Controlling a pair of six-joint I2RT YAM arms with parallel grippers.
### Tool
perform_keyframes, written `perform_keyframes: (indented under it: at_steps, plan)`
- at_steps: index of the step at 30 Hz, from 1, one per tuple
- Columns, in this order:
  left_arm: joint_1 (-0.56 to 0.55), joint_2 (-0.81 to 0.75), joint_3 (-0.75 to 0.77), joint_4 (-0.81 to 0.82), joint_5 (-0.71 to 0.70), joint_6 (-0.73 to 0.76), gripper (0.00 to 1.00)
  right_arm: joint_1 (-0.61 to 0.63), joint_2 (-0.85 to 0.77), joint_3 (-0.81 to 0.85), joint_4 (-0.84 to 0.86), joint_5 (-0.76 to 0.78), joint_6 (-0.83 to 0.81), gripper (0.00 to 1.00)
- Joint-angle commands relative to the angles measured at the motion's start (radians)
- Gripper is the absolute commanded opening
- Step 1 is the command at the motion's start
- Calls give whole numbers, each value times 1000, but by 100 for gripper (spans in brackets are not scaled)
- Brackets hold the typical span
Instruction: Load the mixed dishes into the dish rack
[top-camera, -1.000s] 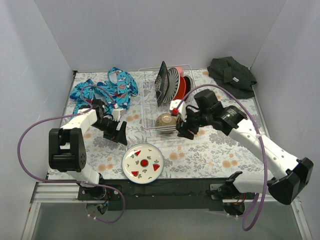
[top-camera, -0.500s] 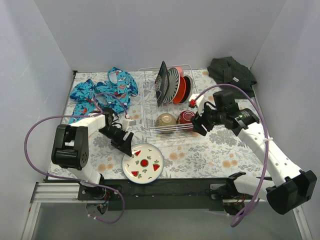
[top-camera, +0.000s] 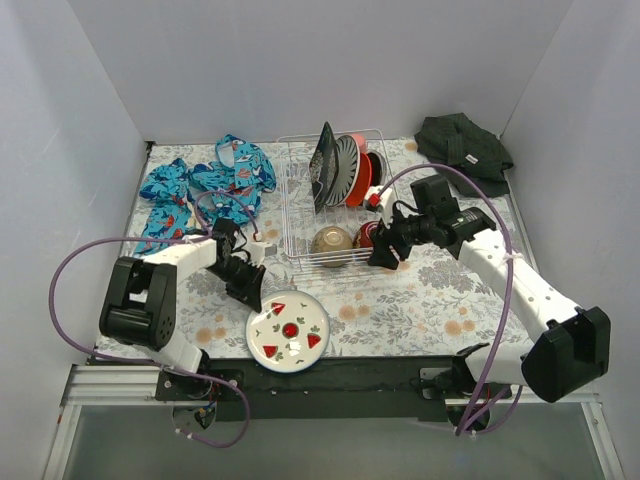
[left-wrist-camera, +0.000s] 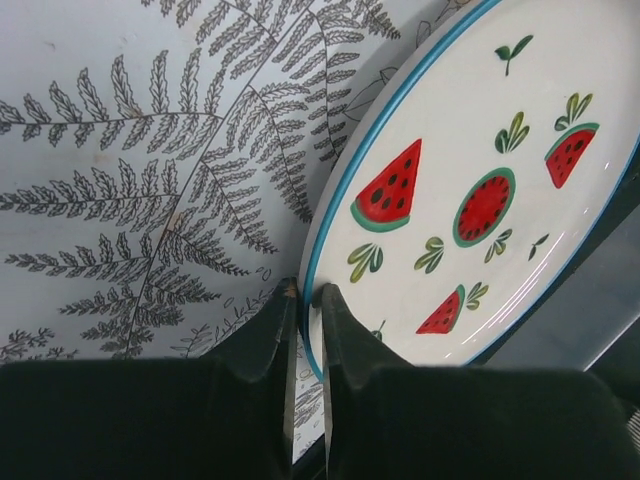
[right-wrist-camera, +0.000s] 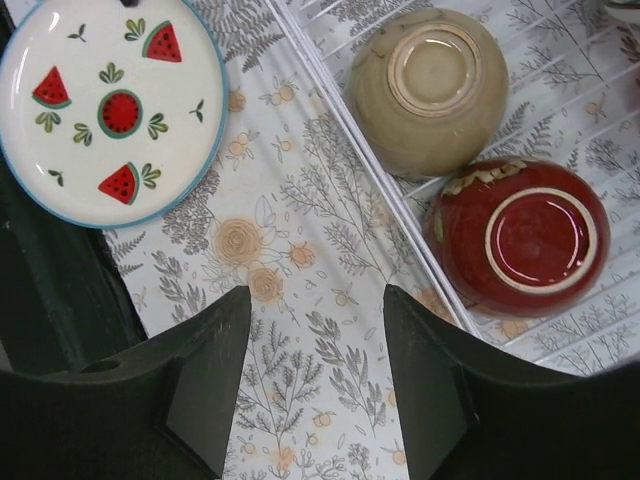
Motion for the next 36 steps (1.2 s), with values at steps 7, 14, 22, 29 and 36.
perform_keyframes:
  at_steps: [7,14,22,29,36]
  plan:
    - [-9,-280,180,-27,-36,127,0,58,79,34,168,-247,-13,63]
    - [-24,-320,299,-109,28,144,0,185,191,89,222,-260,-17,75]
    - [-42,-353,338,-147,70,150,0,222,306,162,273,-241,9,76]
    - [-59,-417,344,-156,105,132,0,244,386,233,323,-244,44,76]
    - [-64,-439,411,-112,125,34,0,267,493,325,319,-329,82,75]
